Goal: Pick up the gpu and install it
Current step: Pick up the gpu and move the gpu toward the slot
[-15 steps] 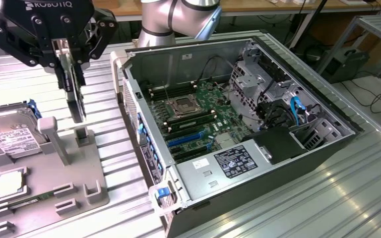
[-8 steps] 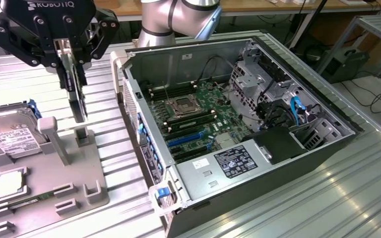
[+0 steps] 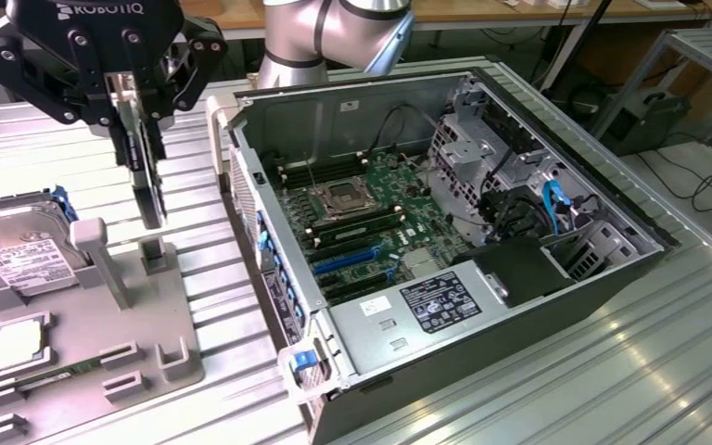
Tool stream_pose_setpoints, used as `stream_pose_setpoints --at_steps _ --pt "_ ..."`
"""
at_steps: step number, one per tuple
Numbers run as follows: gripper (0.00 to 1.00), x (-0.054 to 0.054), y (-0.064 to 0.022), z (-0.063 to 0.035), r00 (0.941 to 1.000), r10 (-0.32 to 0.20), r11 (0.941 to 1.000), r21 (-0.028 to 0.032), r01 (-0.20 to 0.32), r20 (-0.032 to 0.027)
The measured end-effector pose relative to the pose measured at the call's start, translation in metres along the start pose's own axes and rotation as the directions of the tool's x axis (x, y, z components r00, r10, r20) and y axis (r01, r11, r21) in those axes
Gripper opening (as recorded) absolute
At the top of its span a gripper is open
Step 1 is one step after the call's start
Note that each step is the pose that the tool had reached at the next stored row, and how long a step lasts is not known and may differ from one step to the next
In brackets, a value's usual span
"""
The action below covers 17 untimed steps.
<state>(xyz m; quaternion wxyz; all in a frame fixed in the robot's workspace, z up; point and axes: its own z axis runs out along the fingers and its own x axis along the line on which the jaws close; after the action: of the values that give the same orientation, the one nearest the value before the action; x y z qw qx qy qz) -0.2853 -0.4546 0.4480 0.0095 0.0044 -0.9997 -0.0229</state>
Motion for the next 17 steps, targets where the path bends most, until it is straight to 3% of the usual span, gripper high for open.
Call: stream_pose_setpoints --at_steps 17 --pt "0.27 -0.0056 -0.0001 0.0005 1.0 0.0 1.0 0.0 0.0 0.0003"
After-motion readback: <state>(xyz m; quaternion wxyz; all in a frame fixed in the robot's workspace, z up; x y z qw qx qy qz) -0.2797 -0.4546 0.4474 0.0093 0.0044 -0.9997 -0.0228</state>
